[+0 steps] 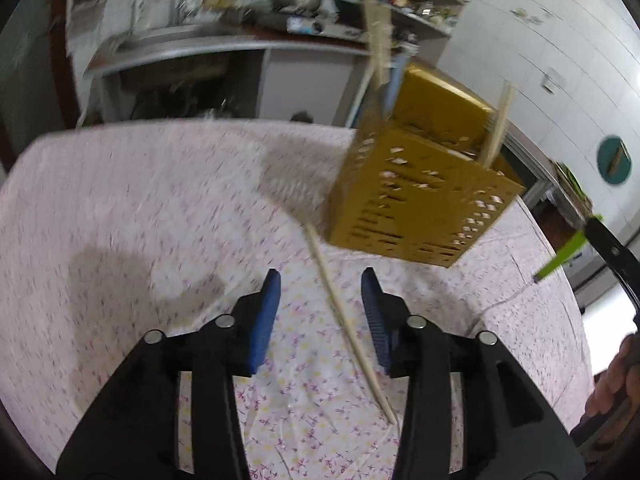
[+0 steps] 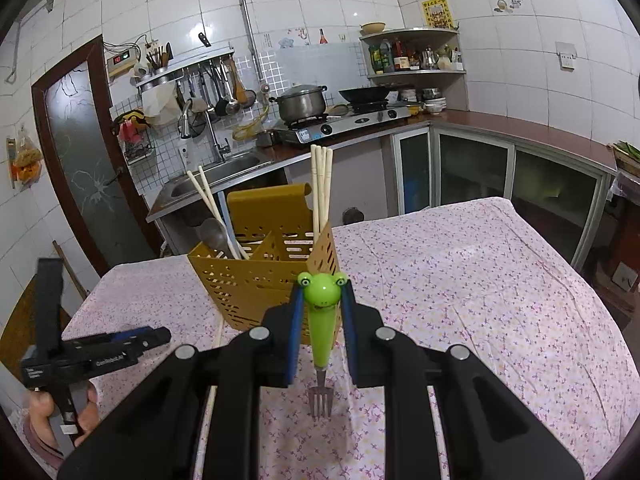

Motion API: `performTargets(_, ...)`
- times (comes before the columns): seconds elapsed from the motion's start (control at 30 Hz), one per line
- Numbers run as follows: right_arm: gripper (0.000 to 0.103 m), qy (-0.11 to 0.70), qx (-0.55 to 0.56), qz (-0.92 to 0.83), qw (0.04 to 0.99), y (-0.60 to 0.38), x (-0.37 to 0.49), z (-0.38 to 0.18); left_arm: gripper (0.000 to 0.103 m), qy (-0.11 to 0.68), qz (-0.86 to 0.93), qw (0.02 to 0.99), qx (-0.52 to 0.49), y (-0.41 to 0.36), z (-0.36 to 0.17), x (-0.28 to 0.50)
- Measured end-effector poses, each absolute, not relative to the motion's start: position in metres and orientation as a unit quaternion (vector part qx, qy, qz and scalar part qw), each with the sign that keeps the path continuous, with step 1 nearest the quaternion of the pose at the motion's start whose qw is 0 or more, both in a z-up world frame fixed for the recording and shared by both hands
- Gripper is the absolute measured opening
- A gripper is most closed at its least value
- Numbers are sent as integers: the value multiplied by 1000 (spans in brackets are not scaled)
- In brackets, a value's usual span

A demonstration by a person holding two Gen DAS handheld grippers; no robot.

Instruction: Organize utensils

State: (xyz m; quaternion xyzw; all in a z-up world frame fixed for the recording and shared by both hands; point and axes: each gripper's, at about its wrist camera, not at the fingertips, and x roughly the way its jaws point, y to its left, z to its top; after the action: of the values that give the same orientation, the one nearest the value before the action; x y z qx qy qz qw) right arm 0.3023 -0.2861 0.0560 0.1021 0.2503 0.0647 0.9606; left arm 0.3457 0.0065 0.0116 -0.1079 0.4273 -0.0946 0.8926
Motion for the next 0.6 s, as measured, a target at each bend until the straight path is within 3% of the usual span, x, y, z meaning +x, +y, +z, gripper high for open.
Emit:
performTargets(0.07,19,251,104,63,960,-286,304,55,48,443,-89,883,-124,10,-1,354)
performTargets(0.3,19,262,123,51,956,-300,315,50,46,486,-48,867,-102,-10,-36,393)
performTargets(0.43,19,270,133,46,952,-309,321,48,27,489,-29,868,-83,-20,-45,412)
performTargets(0.6,19,273,132,42,952,-311,322,46,27,489,-25,868,-78,-29,-45,428)
